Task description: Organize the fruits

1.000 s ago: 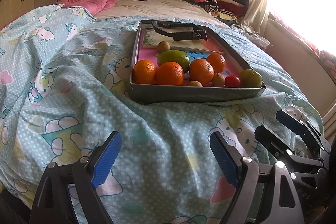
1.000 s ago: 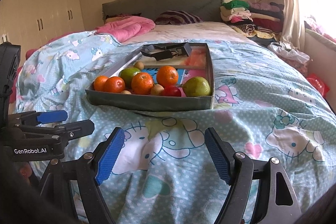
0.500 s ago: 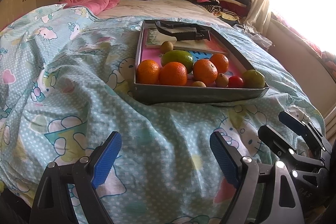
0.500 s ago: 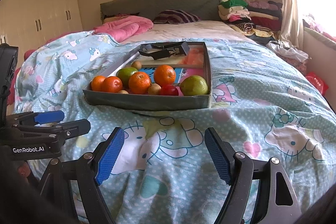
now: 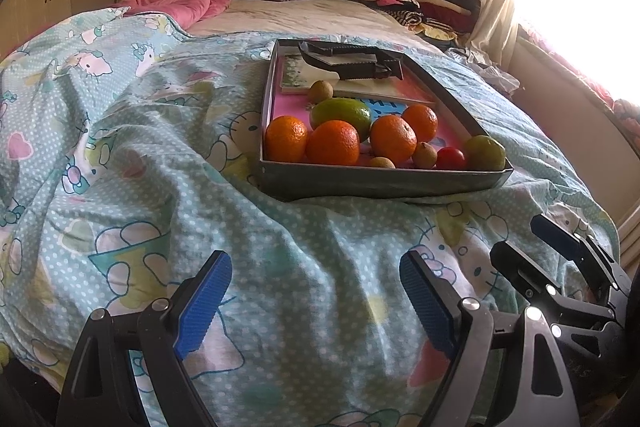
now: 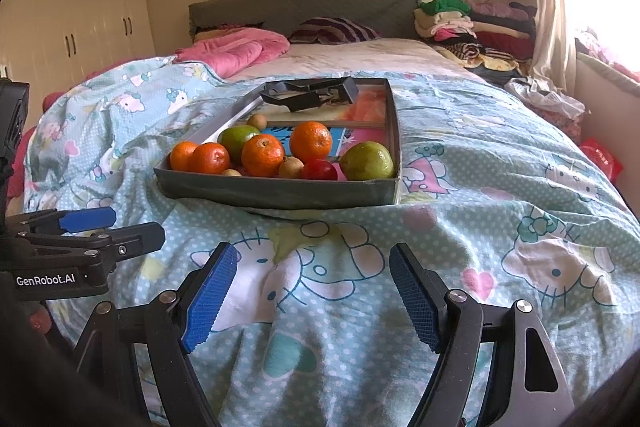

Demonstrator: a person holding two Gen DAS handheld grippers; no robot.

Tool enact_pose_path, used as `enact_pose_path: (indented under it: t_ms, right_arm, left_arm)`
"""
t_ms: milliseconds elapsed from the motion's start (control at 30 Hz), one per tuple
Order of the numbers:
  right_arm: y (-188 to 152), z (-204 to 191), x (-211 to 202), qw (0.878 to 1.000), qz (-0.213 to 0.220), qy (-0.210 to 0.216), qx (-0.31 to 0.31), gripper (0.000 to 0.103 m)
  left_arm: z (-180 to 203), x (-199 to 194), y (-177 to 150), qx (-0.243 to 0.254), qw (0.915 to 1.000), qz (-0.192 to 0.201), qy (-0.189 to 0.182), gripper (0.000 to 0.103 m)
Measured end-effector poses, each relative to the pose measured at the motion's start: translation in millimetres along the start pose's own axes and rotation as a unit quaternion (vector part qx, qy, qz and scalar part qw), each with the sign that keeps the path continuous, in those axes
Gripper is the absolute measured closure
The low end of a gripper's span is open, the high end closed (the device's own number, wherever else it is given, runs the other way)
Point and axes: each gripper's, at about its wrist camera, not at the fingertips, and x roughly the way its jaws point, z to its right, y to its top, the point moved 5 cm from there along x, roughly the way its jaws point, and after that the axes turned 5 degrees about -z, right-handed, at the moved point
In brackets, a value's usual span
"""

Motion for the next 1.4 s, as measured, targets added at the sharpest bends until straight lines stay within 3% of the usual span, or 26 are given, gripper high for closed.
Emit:
enact_pose_path:
  t_ms: [1400]
  right_arm:
    - [0.5,4.2,1.9,1.0,-0.003,-0.011,0.006,0.023]
  left_arm:
    - [-1.1,-4.3,0.0,0.001,1.0,0.001,0.004,0.017]
